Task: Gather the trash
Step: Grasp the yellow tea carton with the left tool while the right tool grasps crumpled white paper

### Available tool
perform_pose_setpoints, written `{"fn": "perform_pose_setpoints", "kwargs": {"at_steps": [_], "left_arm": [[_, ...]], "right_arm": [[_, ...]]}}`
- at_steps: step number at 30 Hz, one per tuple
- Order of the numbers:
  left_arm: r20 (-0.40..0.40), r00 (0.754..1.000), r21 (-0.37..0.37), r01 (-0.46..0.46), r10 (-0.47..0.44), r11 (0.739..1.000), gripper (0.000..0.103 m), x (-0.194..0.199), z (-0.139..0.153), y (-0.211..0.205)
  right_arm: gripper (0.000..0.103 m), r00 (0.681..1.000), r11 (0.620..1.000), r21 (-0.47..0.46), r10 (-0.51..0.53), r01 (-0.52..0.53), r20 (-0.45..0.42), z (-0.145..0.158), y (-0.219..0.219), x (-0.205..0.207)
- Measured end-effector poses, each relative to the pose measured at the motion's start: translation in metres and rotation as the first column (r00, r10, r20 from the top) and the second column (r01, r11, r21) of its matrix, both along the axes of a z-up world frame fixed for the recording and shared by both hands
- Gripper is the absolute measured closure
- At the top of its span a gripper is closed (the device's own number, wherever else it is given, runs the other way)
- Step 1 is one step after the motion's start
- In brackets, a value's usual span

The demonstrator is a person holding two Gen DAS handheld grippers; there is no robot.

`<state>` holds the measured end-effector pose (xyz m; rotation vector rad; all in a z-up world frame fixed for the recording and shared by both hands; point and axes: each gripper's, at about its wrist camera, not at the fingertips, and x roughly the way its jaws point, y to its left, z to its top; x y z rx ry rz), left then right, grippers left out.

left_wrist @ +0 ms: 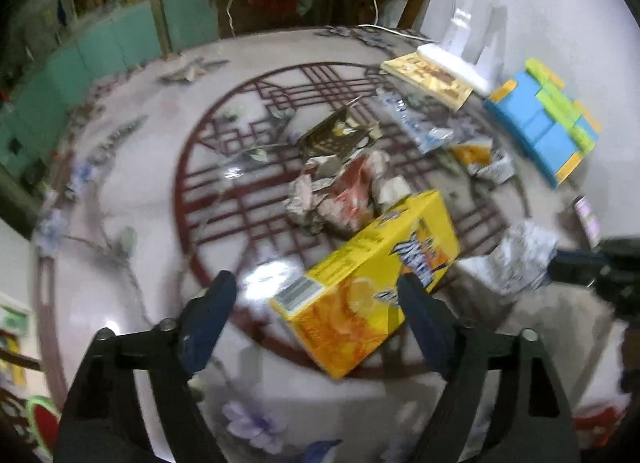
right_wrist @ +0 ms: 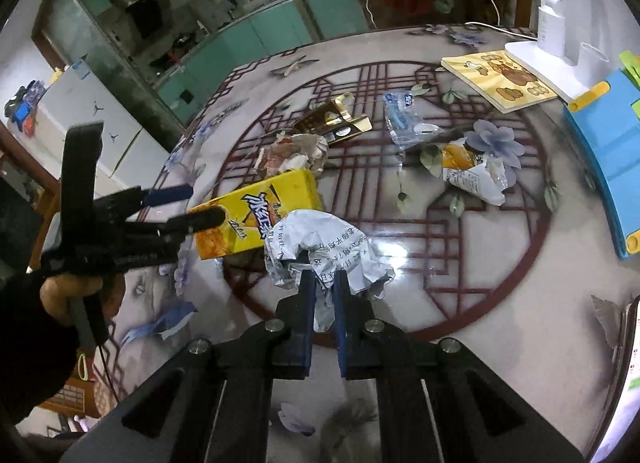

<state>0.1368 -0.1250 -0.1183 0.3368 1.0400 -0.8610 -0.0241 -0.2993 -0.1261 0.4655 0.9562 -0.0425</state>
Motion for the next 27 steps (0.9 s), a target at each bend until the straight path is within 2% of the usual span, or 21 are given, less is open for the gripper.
{"fn": "perform_pose_setpoints", "kwargs": {"at_steps": [2,5,9,12,14,17,18,19,22,27], "left_arm": [[-0.042,0.999,0.021,0.012,-0.011,1.000,0.019,0.004,-0.005,-0.006],[-0.029,0.998,0.069,0.064,-0.062,0.996,0.019,-0.004,-0.010,-0.012],[0.034,0.980,0.136,0.191,-0.197,0.972,0.016,-0.029,-0.018,-0.023],[0.070,0.965,0.207,0.233,-0.252,0.950,0.016,-0.040,-0.031,-0.035],[0.086,0.957,0.224,0.252,-0.277,0.941,0.016,-0.047,-0.036,-0.040],[0.092,0.955,0.195,0.259,-0.281,0.946,0.019,-0.051,-0.033,-0.043],[0.088,0.957,0.179,0.257,-0.276,0.950,0.031,-0.051,-0.030,-0.043],[0.080,0.960,0.167,0.254,-0.270,0.953,0.038,-0.051,-0.029,-0.044],[0.046,0.969,0.125,0.235,-0.242,0.964,0.039,-0.048,-0.025,-0.043],[0.041,0.993,0.036,0.107,-0.109,0.994,0.041,-0.048,-0.006,-0.023]], "right_arm": [[0.096,1.000,1.000,0.002,-0.002,0.002,0.003,0.001,0.001,0.000],[0.096,1.000,1.000,-0.003,-0.003,0.003,0.010,0.004,0.002,-0.003],[0.096,1.000,1.000,-0.010,-0.019,0.019,0.008,0.005,-0.002,-0.009],[0.096,0.999,0.999,-0.004,-0.038,0.038,0.000,0.003,-0.005,-0.013],[0.096,0.999,0.999,-0.001,-0.049,0.049,-0.003,0.003,-0.007,-0.017],[0.096,0.998,0.998,0.000,-0.062,0.062,-0.001,0.004,-0.010,-0.022],[0.096,0.998,0.998,0.001,-0.065,0.065,-0.001,0.004,-0.010,-0.023],[0.096,0.998,0.998,0.003,-0.070,0.070,0.000,0.005,-0.011,-0.024],[0.096,0.997,0.996,0.011,-0.083,0.083,0.003,0.006,-0.011,-0.027],[0.096,0.996,0.996,0.020,-0.090,0.090,0.024,0.012,-0.003,-0.027]]}}
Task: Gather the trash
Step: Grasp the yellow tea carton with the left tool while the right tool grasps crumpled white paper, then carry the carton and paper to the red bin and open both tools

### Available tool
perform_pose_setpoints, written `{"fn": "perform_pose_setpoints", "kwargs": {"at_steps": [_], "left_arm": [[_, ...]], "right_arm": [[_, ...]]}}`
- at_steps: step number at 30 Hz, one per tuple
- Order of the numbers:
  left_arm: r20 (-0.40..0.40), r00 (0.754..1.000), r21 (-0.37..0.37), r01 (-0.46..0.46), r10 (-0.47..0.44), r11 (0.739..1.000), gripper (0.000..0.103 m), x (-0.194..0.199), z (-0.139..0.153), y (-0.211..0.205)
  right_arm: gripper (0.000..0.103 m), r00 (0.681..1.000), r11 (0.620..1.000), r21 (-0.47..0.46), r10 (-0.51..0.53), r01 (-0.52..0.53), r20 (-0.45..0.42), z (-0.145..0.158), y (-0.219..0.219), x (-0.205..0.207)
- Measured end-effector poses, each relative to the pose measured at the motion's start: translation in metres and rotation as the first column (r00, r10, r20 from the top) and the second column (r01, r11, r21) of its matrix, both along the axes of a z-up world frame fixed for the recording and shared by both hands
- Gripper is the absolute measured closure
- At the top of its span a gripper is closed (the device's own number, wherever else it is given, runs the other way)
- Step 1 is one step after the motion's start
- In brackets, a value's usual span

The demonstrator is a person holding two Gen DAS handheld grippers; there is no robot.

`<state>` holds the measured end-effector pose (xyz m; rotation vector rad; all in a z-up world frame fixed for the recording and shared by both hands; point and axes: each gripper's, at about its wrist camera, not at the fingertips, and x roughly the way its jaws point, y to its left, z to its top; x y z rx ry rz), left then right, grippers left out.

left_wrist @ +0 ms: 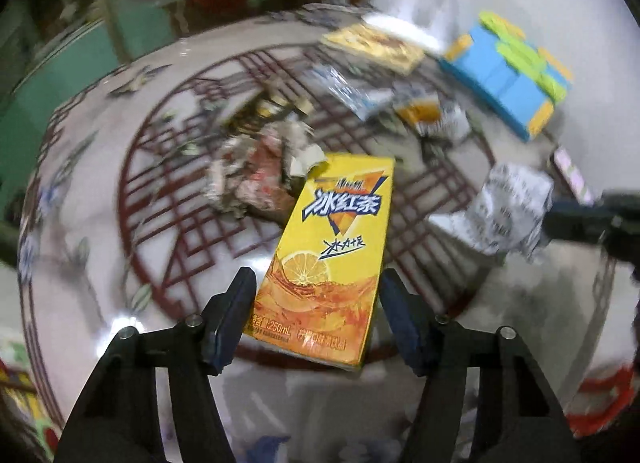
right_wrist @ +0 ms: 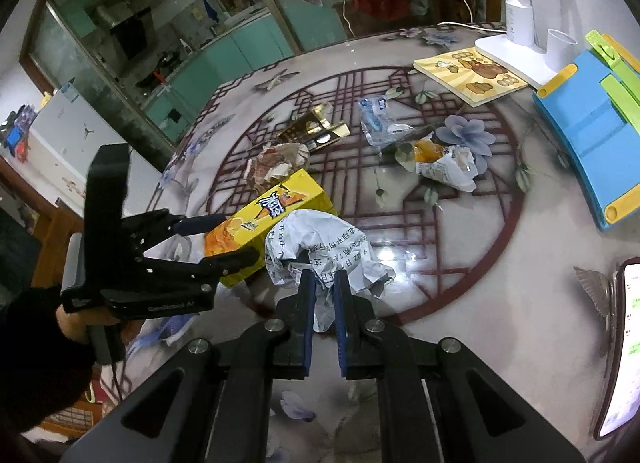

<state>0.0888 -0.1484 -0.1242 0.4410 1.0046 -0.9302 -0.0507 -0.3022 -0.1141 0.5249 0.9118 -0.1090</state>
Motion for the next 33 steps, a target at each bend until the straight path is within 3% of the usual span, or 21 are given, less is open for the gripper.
{"fn": "perform_pose_setpoints", "kwargs": {"at_steps": [3,5,9,14,15,17,18,19,22,27,29,30,31,32,33], "left_arm": [[0.011,0.996,-0.054,-0.082,0.083,0.995,0.044,-0.004,0.018,0.019],[0.013,0.993,-0.080,-0.119,0.120,0.990,0.098,-0.008,0.027,0.031],[-0.035,0.974,-0.087,-0.226,0.224,0.970,0.099,-0.001,0.031,0.061],[-0.086,0.965,-0.081,-0.255,0.249,0.963,0.099,-0.001,0.022,0.091],[-0.105,0.964,-0.082,-0.252,0.243,0.964,0.093,-0.002,0.020,0.093],[-0.109,0.965,-0.093,-0.249,0.239,0.964,0.051,-0.005,0.020,0.095],[-0.088,0.967,-0.105,-0.248,0.240,0.963,0.012,-0.008,0.023,0.093],[-0.064,0.969,-0.126,-0.244,0.238,0.962,0.002,-0.010,0.026,0.091],[-0.031,0.984,-0.140,-0.178,0.176,0.974,0.002,-0.014,0.027,0.072],[-0.021,0.994,-0.030,-0.107,0.106,0.994,0.004,-0.013,-0.004,0.031],[-0.043,0.993,-0.007,-0.110,0.110,0.994,0.010,-0.012,-0.015,0.023],[-0.052,0.992,0.003,-0.111,0.111,0.994,0.020,-0.011,-0.019,0.020],[-0.060,0.992,0.014,-0.112,0.113,0.994,0.037,-0.011,-0.024,0.018],[-0.068,0.991,0.031,-0.113,0.115,0.993,0.045,-0.010,-0.028,0.016],[-0.068,0.991,0.025,-0.114,0.115,0.993,0.044,-0.011,-0.028,0.016]], "right_arm": [[0.096,1.000,1.000,-0.007,0.010,-0.010,0.019,0.007,0.010,0.003],[0.096,0.999,0.999,-0.017,0.028,-0.027,0.035,0.014,0.022,0.008],[0.096,0.997,0.998,-0.033,0.062,-0.060,0.055,0.023,0.045,0.019],[0.096,0.994,0.995,-0.052,0.085,-0.082,0.062,0.029,0.069,0.029],[0.096,0.995,0.995,-0.058,0.081,-0.078,0.061,0.029,0.074,0.030],[0.096,0.996,0.996,-0.062,0.069,-0.066,0.056,0.028,0.076,0.030],[0.096,0.997,0.997,-0.064,0.057,-0.054,0.051,0.027,0.076,0.028],[0.096,0.998,0.997,-0.064,0.051,-0.048,0.047,0.026,0.075,0.025],[0.096,1.000,0.997,-0.077,0.013,-0.011,0.026,0.025,0.068,0.016],[0.096,0.997,0.994,-0.087,-0.069,0.070,0.019,0.029,0.048,-0.005],[0.096,0.996,0.991,-0.095,-0.087,0.089,0.020,0.032,0.043,-0.012],[0.096,0.995,0.991,-0.097,-0.096,0.097,0.019,0.033,0.040,-0.015],[0.096,0.995,0.990,-0.096,-0.103,0.104,0.018,0.033,0.038,-0.018],[0.096,0.994,0.990,-0.093,-0.109,0.110,0.017,0.033,0.036,-0.019],[0.096,0.994,0.989,-0.090,-0.113,0.114,0.017,0.033,0.035,-0.021]]}}
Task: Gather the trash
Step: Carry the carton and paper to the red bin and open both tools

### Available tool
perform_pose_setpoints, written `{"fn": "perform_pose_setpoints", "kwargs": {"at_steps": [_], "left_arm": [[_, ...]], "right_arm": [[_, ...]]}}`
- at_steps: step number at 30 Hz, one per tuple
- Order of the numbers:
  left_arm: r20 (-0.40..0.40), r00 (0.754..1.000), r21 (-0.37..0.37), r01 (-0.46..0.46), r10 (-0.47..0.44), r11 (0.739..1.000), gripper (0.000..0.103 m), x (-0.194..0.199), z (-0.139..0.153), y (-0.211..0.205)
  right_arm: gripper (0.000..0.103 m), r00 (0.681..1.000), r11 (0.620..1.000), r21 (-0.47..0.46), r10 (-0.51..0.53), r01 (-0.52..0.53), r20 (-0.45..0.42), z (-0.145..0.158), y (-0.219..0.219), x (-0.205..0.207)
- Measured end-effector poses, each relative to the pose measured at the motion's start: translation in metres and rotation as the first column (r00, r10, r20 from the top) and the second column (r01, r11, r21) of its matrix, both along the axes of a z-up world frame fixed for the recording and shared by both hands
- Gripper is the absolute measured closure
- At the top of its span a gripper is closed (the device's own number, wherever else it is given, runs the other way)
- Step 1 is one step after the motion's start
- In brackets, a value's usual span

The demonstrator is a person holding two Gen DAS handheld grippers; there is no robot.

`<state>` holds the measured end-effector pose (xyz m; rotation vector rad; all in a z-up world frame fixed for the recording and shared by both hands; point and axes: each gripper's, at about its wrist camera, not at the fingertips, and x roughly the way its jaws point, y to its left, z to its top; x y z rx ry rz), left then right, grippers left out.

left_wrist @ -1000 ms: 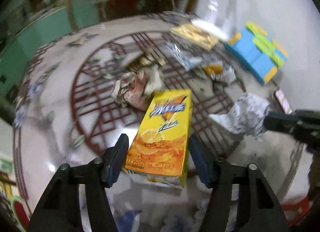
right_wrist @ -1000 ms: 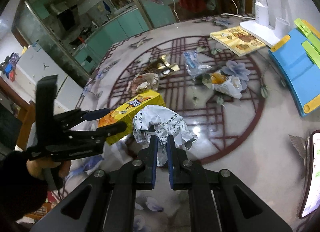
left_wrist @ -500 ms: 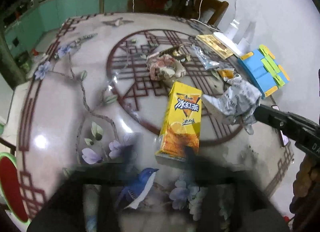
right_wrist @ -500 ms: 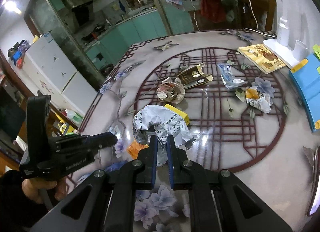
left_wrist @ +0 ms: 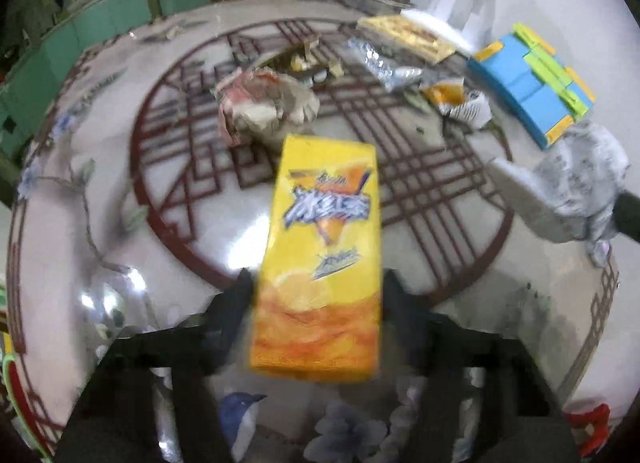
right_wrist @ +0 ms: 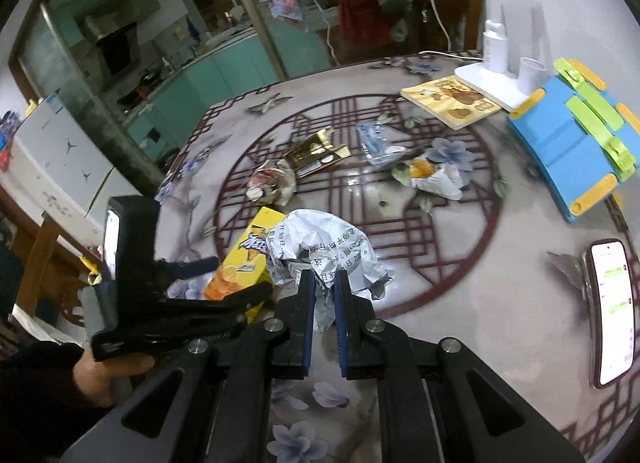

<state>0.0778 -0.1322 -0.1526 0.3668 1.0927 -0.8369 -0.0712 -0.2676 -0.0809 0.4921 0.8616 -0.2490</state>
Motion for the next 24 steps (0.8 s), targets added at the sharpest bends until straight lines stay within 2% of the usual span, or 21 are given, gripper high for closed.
{"fn": "perform_pose_setpoints", "kwargs": {"at_steps": [4,10,17,24], "left_arm": [[0.003,0.999,-0.031,-0.036,0.036,0.999,0.047,0.001,0.010,0.012],[0.060,0.988,-0.117,-0.133,0.140,0.984,0.047,0.003,0.053,0.056],[0.157,0.950,-0.158,-0.245,0.269,0.957,0.047,0.009,0.094,0.120],[0.203,0.905,-0.172,-0.344,0.375,0.923,0.047,0.016,0.112,0.188]], "right_arm": [[0.095,1.000,1.000,0.009,0.004,-0.004,0.005,-0.001,0.001,0.002],[0.095,0.998,0.998,0.019,0.060,-0.060,0.023,0.001,0.020,0.024],[0.096,0.981,0.983,0.012,0.181,-0.182,0.066,0.014,0.072,0.063],[0.096,0.950,0.954,-0.001,0.299,-0.300,0.094,0.026,0.138,0.096]]}}
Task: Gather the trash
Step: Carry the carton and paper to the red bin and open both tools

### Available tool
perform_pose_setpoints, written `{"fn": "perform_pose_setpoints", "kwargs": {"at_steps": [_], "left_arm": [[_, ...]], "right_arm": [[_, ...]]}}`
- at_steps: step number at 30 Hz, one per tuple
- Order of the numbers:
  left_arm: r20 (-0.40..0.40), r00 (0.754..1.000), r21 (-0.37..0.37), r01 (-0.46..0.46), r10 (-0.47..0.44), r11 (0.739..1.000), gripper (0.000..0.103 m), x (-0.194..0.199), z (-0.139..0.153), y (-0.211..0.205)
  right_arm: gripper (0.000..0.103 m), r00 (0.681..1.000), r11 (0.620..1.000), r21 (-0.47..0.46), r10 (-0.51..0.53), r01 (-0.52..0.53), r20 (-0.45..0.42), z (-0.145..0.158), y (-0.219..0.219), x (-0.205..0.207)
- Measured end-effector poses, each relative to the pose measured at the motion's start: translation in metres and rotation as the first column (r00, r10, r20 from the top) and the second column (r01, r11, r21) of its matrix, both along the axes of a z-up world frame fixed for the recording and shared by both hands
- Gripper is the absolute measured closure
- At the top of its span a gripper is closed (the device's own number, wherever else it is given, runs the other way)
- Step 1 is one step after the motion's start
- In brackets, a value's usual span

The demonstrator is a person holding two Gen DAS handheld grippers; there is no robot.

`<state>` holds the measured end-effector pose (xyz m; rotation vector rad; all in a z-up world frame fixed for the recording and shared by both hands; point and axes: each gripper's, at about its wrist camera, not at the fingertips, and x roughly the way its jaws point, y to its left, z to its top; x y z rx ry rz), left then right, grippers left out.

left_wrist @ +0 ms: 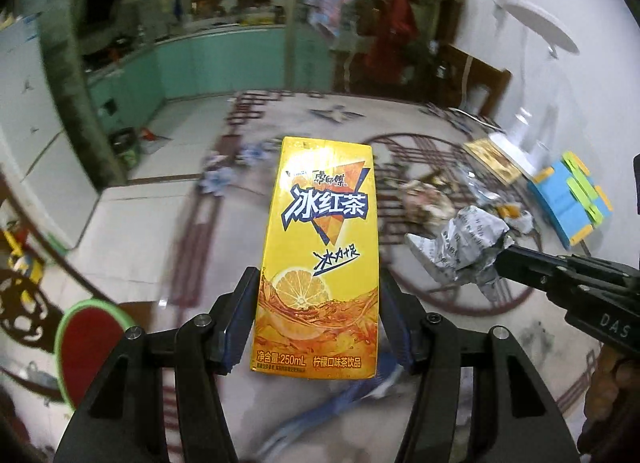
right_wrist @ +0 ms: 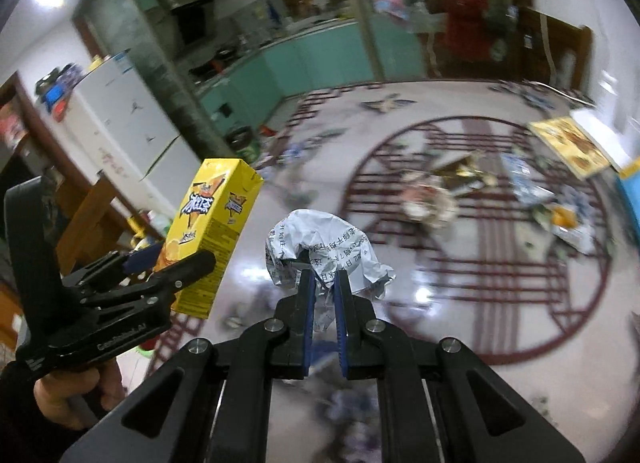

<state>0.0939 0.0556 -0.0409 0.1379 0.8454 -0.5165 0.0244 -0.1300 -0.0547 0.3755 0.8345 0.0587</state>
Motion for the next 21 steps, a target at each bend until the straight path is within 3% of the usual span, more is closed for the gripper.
{"fn": "perform_pose_setpoints", "kwargs": {"at_steps": [8,21], "left_arm": [[0.000,0.994,0.000,-0.114,0.114,0.994,0.046,0.011,-0.001,0.065],[0.005,0.976,0.002,-0.216,0.216,0.976,0.046,0.028,-0.006,0.139]], "right_arm": [[0.095,0.994,0.994,-0.009,0.107,-0.107,0.006,0.004,0.068,0.028],[0.095,0.977,0.977,-0.018,0.214,-0.214,0.010,0.006,0.154,0.073]]}}
